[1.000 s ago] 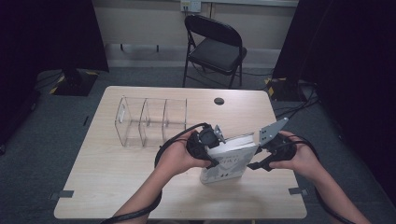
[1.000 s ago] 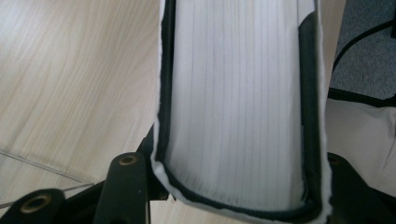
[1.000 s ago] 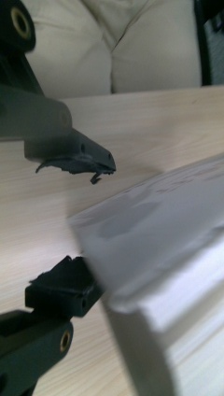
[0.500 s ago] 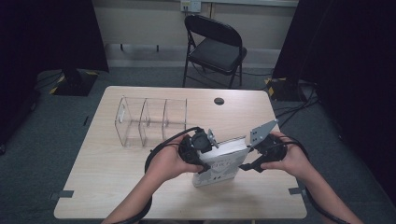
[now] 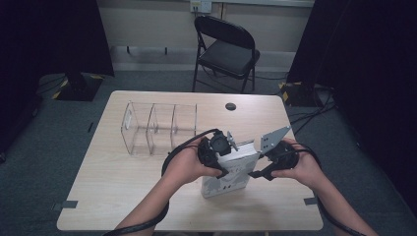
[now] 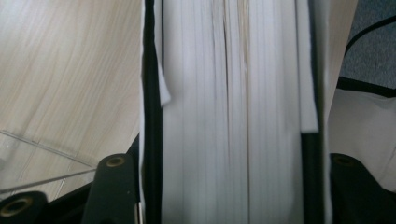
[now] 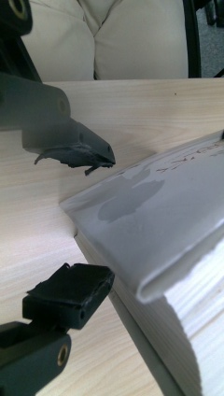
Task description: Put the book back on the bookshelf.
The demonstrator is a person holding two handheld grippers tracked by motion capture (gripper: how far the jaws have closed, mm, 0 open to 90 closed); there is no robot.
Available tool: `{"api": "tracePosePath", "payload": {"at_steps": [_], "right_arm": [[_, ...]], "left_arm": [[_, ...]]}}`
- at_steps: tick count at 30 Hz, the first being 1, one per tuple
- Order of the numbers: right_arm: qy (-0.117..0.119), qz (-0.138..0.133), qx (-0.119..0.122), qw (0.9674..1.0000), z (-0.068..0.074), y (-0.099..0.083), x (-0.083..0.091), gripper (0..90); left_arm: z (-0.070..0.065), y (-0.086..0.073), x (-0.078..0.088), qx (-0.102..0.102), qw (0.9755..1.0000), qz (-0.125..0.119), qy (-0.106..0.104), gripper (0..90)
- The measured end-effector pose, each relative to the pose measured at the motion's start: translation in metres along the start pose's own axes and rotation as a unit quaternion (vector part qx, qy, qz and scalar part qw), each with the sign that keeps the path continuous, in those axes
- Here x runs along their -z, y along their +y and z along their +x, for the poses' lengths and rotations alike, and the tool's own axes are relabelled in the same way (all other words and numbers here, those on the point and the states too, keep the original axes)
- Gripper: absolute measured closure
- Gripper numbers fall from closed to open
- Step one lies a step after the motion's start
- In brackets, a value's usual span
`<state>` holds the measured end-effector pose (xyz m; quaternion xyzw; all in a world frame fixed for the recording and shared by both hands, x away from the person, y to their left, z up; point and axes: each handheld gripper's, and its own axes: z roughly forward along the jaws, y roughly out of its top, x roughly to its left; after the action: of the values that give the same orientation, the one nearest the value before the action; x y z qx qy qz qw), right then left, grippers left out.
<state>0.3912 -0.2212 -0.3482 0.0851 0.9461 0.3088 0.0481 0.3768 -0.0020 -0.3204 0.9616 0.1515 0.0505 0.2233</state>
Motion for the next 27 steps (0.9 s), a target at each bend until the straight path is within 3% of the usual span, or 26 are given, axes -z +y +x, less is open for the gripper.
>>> {"api": "tracePosePath", "payload": {"at_steps": [7,12,15,22,27], "right_arm": [[-0.009,0.002,-0.031,0.9995,-0.004,-0.022,-0.007,31.9],[-0.025,-0.002,-0.056,0.9981,-0.004,-0.037,-0.016,25.4],[-0.031,-0.003,-0.074,0.9968,-0.003,-0.048,-0.027,23.0],[-0.06,-0.003,-0.121,0.9908,0.003,-0.08,-0.051,18.3],[-0.064,-0.003,-0.138,0.9884,0.006,-0.098,-0.067,16.6]], "left_arm": [[0.003,0.004,-0.005,0.004,0.9999,0.012,-0.011,45.7],[0.006,0.004,-0.006,0.003,0.9999,0.003,-0.012,45.8],[0.006,0.003,-0.009,0.0,0.9999,-0.008,-0.012,44.0],[0.008,0.006,-0.01,0.011,0.9999,0.005,-0.009,42.9],[0.009,0.006,-0.011,0.019,0.9998,0.005,-0.008,42.1]]}}
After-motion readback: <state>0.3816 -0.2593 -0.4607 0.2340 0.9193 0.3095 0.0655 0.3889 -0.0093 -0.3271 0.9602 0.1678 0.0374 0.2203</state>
